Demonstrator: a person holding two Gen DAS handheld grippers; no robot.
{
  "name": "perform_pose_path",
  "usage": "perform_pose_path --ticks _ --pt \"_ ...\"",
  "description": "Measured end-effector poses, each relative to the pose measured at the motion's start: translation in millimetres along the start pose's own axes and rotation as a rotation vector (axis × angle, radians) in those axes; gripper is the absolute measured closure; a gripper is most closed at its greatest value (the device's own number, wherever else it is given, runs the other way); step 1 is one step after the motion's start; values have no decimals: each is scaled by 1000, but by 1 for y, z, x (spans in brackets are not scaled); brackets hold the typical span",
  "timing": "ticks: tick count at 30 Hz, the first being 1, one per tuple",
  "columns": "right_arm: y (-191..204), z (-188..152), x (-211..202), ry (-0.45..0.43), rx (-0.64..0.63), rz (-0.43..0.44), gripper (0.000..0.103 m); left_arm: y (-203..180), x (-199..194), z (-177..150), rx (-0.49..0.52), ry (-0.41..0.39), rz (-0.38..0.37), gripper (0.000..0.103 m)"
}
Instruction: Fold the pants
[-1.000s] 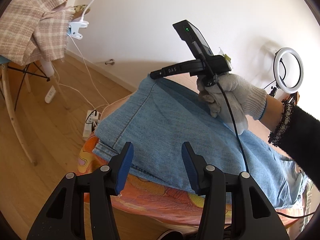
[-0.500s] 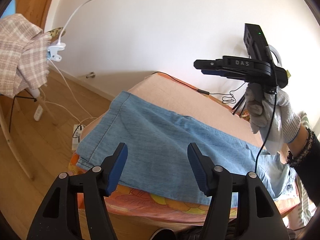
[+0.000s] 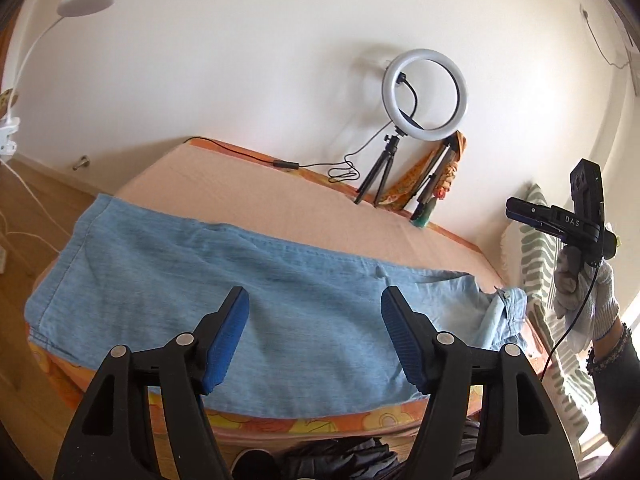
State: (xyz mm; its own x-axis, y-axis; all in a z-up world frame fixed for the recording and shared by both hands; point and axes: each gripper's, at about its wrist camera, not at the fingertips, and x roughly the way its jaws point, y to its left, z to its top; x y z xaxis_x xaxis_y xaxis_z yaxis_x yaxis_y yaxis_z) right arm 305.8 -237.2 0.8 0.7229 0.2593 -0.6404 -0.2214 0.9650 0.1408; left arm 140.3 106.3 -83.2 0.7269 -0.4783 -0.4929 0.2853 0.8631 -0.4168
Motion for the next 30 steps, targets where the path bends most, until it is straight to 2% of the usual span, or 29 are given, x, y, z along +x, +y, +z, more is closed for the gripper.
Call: perform_pose_path --ticks 4,7,12,20,26,30 --pt "-92 -58 -58 4 166 -127 41 -39 22 -9 64 56 -64 35" --pt "-160 -107 -91 24 323 -202 41 -55 46 -18 63 100 -94 35" --pt "-242 -180 -125 46 503 -334 41 -62 80 -35 39 168 -83 35" --pt "-320 -249 -128 49 791 -323 40 -46 106 -45 13 219 -2 35" --pt "-355 -276 -96 47 969 -281 40 -31 115 -48 17 235 33 35" --pt "-374 -287 -83 -14 1090 -269 40 -19 115 -48 20 230 56 35"
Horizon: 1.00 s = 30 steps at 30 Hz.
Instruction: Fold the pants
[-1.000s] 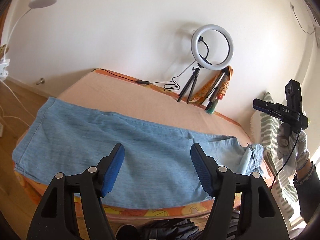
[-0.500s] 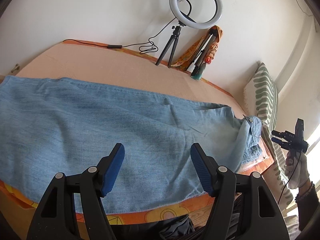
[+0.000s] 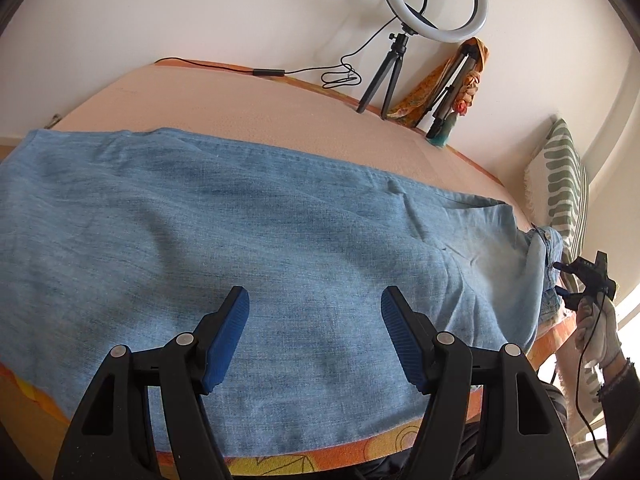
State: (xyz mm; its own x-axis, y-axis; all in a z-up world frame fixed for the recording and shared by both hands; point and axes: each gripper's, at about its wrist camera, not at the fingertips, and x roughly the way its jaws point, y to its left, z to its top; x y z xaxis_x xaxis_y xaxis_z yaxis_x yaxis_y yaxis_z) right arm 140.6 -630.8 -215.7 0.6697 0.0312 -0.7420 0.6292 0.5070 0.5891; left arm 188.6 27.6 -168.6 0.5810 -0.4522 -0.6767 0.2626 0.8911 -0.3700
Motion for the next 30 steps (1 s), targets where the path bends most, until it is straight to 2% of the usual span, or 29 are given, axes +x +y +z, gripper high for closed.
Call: perform_pose_path --ticks 4,6,7,8,17,24,27,30 --pt "1 6 6 -34 68 12 38 15 7 -2 -30 4 15 35" --pt "5 6 7 -39 66 -14 49 18 8 -2 -36 -6 8 35" --pt "6 6 8 -35 55 -33 75 18 8 -2 -33 -9 10 35" --pt "8 6 8 -30 49 -17 96 17 9 -1 -31 -9 11 35" --pt "23 4 -28 -62 -16 16 97 22 6 -1 -40 -26 11 35" --pt "34 6 -102 -146 -61 96 98 22 8 1 -16 -15 40 35" --pt "21 2 -107 -142 -101 24 98 20 10 1 8 -12 56 35" --pt "0 -6 -83 -91 -106 -52 98 19 11 2 13 -12 66 35"
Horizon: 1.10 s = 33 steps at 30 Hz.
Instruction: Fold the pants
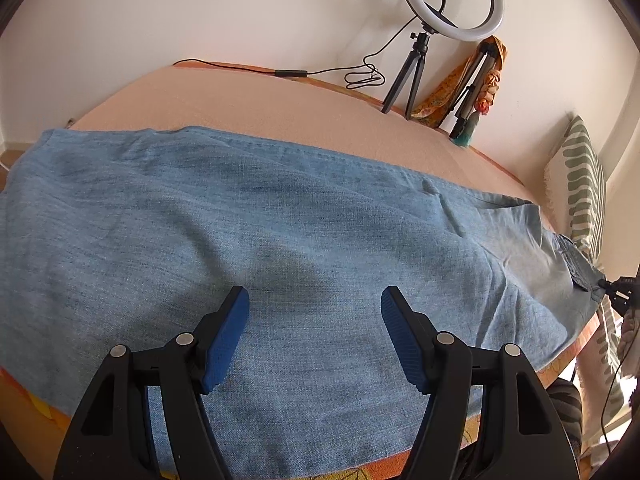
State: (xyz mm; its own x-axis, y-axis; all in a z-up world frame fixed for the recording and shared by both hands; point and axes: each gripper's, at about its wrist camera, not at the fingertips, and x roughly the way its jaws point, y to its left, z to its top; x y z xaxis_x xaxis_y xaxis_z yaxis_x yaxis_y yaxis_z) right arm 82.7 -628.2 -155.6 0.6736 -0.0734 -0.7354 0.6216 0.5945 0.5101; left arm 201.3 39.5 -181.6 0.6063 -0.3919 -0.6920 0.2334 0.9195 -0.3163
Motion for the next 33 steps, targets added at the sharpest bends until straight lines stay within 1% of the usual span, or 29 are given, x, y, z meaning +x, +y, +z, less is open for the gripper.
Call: perform_pose_path --ticks 3,5,6,7,10,12,15,16,17,18,20,23,24,26,30,32,33 --pt "-8 -8 19 58 -64 -65 97 2 -3 0 -9 -3 0 35" --pt "-9 -10 20 81 -92 -97 92 3 -10 0 -7 -16 3 35" --pt "-7 -10 17 77 -111 -120 87 4 -14 0 -6 -27 8 35" --pt "-3 -10 12 65 -133 -148 79 6 -20 0 -4 -42 11 35" --pt "22 -8 -6 4 -254 -196 78 10 -36 3 9 -89 45 35" --pt "48 -7 -13 -27 -346 -185 78 14 -43 5 33 -109 89 35" --pt "91 -9 -4 -15 -451 -108 77 26 -47 8 50 -120 153 35" --pt "107 -10 3 -1 -490 -79 74 31 -46 9 42 -120 165 35" --pt "123 -13 13 16 -536 -48 67 37 -47 9 29 -123 178 35" --pt "141 -18 24 28 -582 -26 65 43 -47 9 15 -126 190 35" --pt "176 -29 48 59 -695 15 63 55 -48 8 -19 -132 213 35" --pt "223 -46 91 122 -849 41 61 72 -52 7 -69 -148 235 35" --pt "236 -50 105 142 -888 40 59 77 -53 7 -77 -149 244 35" --pt "254 -54 132 160 -953 28 52 83 -52 7 -84 -144 264 35" --pt "271 -53 172 178 -1012 -13 50 94 -52 10 -88 -143 291 35" --pt "275 -52 184 192 -1026 -26 50 103 -55 12 -107 -157 319 35" --pt "275 -52 189 200 -1037 -32 50 108 -59 13 -121 -177 333 35"
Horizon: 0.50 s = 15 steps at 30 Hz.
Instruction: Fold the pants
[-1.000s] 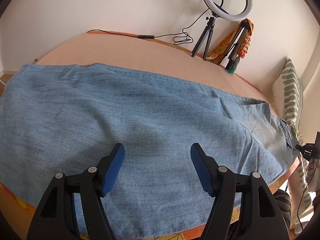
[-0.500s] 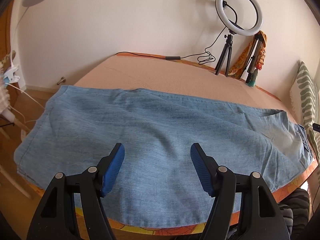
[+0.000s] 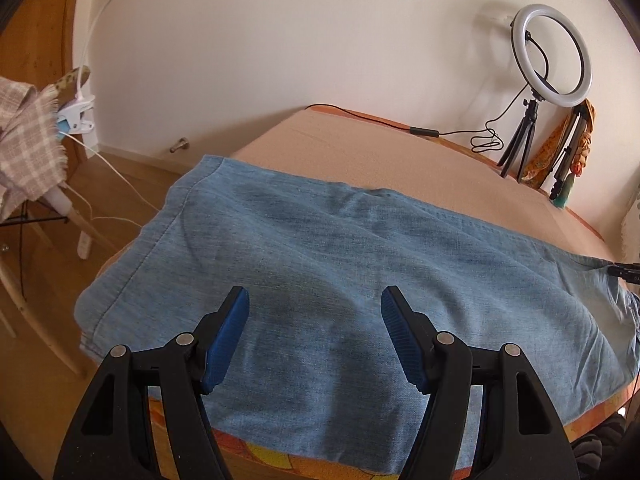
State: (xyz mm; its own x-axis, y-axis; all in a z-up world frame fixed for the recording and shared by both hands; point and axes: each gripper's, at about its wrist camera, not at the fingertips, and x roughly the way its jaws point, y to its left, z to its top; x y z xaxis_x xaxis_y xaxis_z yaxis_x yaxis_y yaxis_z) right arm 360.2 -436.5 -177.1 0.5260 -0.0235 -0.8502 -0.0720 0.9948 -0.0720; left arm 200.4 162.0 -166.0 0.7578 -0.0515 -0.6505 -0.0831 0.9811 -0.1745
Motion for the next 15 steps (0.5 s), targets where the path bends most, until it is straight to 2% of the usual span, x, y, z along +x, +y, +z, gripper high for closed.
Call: perform_pose_path --ticks 2,6,8,10,15 --pt "2 1 4 6 -26 1 50 11 -1 4 -24 -24 32 35" --pt "8 1 6 0 -57 17 53 32 12 5 -39 9 131 35" --pt "13 2 10 11 -76 14 68 40 20 2 -63 34 131 35" --pt "17 1 13 27 -100 -11 78 42 28 -3 -68 64 131 35" --pt "19 2 3 18 -145 -22 92 36 30 -8 -22 40 156 34"
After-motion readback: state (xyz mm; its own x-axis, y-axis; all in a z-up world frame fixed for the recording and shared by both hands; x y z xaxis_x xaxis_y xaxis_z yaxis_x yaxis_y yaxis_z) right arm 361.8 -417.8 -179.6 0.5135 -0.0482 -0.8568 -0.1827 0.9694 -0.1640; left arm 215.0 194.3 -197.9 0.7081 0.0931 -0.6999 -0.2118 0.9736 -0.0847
